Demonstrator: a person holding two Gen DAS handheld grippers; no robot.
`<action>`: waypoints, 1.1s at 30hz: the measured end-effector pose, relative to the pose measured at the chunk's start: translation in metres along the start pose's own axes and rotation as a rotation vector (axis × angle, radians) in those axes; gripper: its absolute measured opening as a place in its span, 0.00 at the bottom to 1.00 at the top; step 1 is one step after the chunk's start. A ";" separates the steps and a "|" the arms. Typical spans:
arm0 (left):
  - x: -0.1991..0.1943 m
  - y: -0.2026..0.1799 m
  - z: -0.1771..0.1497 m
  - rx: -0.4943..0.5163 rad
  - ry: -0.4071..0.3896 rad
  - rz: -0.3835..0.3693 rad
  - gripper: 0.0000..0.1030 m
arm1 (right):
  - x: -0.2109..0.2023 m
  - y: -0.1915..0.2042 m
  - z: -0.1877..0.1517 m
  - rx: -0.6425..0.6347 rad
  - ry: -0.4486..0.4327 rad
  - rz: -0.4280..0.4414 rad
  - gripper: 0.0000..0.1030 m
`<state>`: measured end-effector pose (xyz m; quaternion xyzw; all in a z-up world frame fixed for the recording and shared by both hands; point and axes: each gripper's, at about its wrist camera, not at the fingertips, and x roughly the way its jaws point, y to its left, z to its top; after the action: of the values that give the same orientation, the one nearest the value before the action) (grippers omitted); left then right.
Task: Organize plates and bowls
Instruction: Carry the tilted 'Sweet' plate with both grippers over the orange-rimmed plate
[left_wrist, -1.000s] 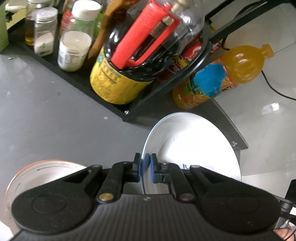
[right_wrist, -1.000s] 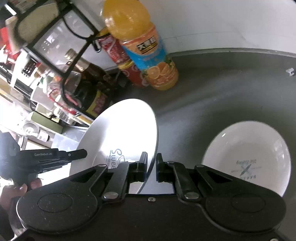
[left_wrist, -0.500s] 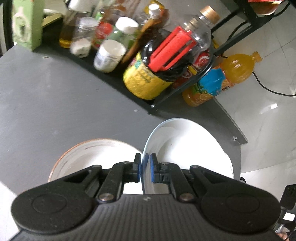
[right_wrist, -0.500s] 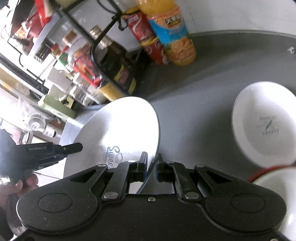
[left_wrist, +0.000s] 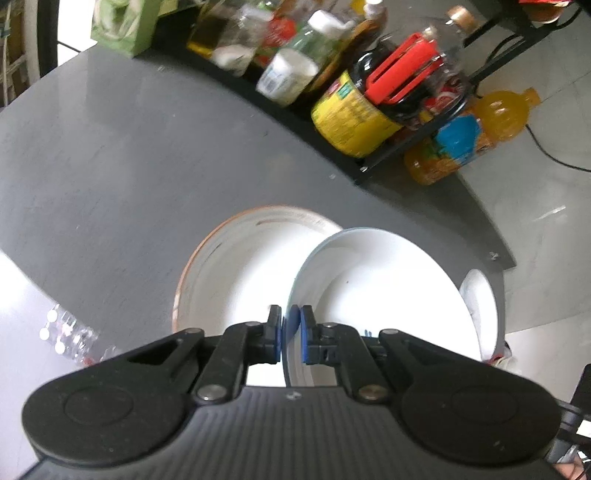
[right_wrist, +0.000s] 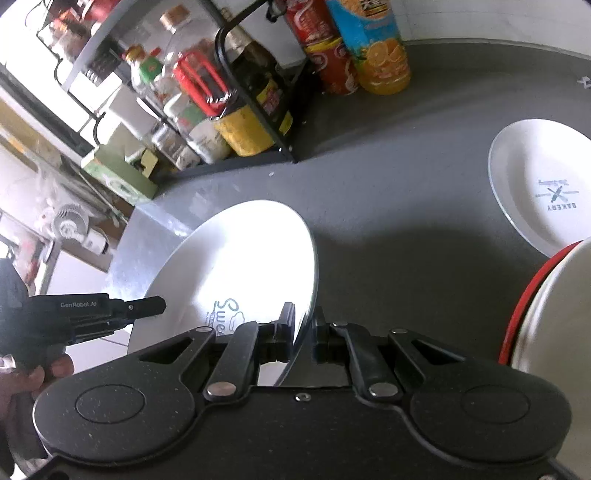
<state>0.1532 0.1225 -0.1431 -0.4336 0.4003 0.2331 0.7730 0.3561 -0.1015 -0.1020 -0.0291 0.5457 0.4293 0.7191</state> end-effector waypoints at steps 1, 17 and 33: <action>0.001 0.003 -0.003 0.002 0.001 0.010 0.08 | 0.002 0.001 -0.001 -0.006 -0.001 -0.001 0.08; 0.010 0.032 -0.019 -0.004 -0.007 0.086 0.09 | 0.034 0.014 -0.021 -0.024 0.029 -0.006 0.08; 0.025 0.030 0.003 0.030 0.029 0.124 0.11 | 0.047 0.020 -0.018 0.065 0.035 -0.086 0.08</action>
<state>0.1471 0.1412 -0.1770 -0.3995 0.4409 0.2683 0.7577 0.3308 -0.0701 -0.1390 -0.0365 0.5700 0.3792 0.7279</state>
